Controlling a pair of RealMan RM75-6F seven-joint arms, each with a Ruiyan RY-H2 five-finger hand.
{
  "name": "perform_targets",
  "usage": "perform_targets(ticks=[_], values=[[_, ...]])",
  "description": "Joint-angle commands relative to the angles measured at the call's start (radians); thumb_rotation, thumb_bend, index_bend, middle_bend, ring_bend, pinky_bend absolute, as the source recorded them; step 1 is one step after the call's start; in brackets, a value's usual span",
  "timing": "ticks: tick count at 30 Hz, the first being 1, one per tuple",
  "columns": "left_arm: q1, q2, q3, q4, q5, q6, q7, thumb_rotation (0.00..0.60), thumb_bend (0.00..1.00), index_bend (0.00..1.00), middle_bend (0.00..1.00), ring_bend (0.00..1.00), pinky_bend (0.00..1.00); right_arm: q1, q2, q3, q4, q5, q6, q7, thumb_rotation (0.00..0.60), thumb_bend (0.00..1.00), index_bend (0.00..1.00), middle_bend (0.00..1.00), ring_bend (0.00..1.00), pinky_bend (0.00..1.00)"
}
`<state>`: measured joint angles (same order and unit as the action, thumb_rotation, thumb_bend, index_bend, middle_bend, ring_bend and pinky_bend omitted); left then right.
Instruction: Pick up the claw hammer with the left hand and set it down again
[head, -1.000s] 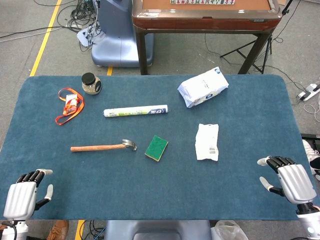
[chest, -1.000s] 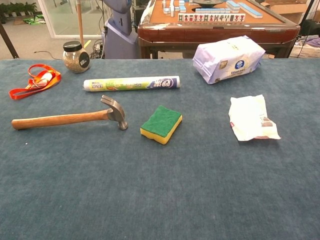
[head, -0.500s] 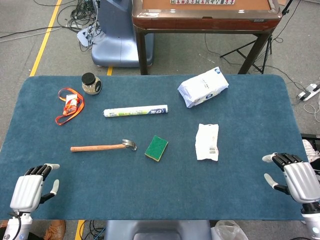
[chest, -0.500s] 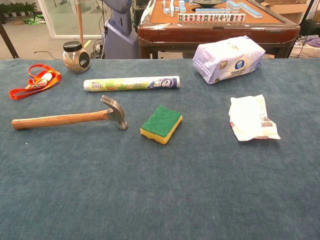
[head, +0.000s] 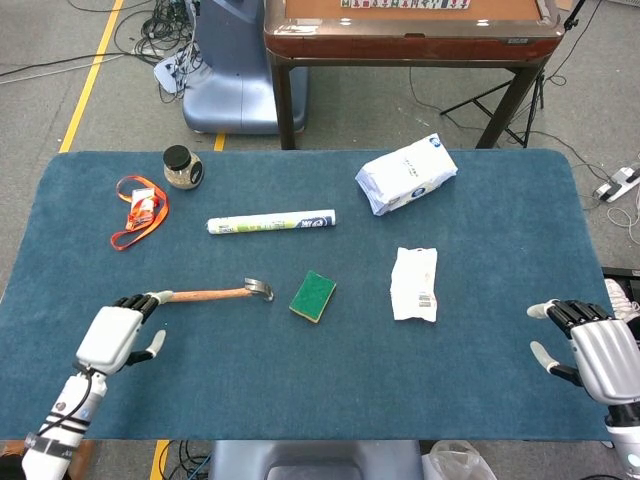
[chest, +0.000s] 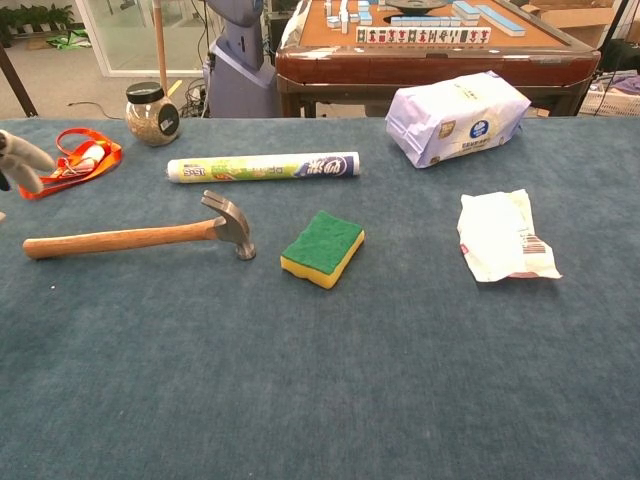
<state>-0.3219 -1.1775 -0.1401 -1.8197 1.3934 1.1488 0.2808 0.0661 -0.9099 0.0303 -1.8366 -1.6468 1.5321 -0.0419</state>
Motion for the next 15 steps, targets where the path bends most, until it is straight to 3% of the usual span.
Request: perform_targets(ticks=[1, 7, 15], values=[[-0.097, -0.019, -0.045, 0.020, -0.113, -0.120, 0.048, 0.600, 0.40, 0.13, 0.20, 0.20, 0.29, -0.004, 0.003, -0.003, -0.002, -0.002, 0.004, 0.001, 0.600, 0.28, 0.39, 0.43, 0.36, 0.43], [-0.216, -0.059, -0.067, 0.065, -0.295, -0.251, 0.148, 0.600, 0.40, 0.10, 0.15, 0.13, 0.25, -0.013, 0.007, -0.009, 0.000, -0.002, 0.010, 0.006, 0.600, 0.28, 0.39, 0.43, 0.36, 0.43], [-0.351, -0.128, -0.070, 0.141, -0.517, -0.317, 0.252, 0.600, 0.40, 0.10, 0.15, 0.09, 0.19, -0.022, 0.007, -0.015, 0.015, 0.001, 0.013, 0.024, 0.600, 0.28, 0.39, 0.43, 0.36, 0.43]])
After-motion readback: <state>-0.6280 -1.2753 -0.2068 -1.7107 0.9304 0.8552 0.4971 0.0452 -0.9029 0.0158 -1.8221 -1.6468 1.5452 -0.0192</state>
